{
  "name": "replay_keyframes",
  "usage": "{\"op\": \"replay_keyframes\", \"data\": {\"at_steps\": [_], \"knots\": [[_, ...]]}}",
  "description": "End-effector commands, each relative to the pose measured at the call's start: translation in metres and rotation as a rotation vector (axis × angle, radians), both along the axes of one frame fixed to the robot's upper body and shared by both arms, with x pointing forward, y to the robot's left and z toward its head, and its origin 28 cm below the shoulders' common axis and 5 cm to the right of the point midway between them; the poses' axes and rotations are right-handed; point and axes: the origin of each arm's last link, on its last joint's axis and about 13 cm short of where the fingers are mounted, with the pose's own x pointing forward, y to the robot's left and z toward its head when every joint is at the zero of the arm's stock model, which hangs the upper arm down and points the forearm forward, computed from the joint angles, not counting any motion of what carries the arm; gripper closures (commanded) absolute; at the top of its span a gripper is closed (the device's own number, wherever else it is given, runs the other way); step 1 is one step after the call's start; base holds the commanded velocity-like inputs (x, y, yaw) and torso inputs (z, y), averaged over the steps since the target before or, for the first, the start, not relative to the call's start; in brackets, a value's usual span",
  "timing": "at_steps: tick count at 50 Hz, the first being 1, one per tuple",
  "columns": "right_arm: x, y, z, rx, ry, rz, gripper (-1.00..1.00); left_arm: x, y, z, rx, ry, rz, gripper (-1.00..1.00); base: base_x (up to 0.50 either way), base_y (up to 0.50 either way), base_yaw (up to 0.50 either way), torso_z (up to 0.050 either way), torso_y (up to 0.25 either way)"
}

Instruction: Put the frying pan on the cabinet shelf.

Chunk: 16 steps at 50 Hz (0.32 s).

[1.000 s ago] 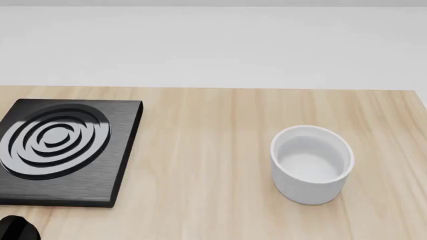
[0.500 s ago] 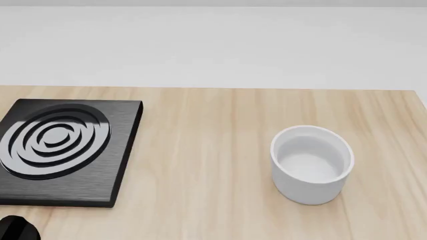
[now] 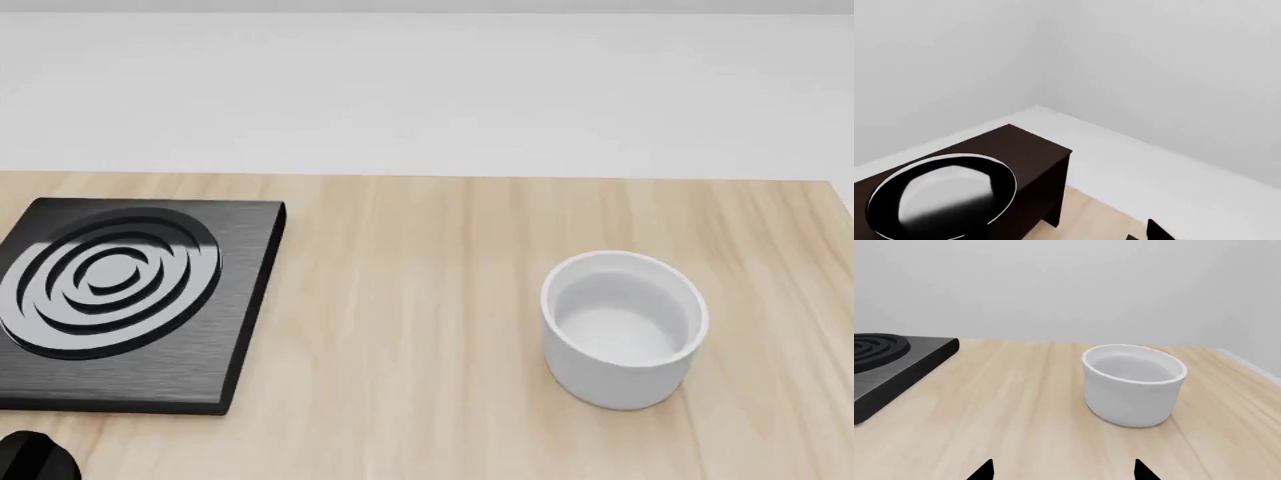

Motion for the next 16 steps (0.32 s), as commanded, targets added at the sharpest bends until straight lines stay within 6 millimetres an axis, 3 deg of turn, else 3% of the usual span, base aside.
{"op": "replay_keyframes", "data": {"at_steps": [1, 16], "knots": [[0.002, -0.002, 0.001, 0.002, 0.001, -0.004, -1.00, -0.021, -0.030, 0.003, 0.059, -0.062, -0.137, -1.00, 0.00, 0.00, 0.00, 0.000, 0.000], [0.002, -0.002, 0.001, 0.001, 0.000, -0.004, -1.00, -0.026, -0.061, 0.000, 0.099, -0.064, -0.283, -1.00, 0.00, 0.00, 0.00, 0.000, 0.000]]}}
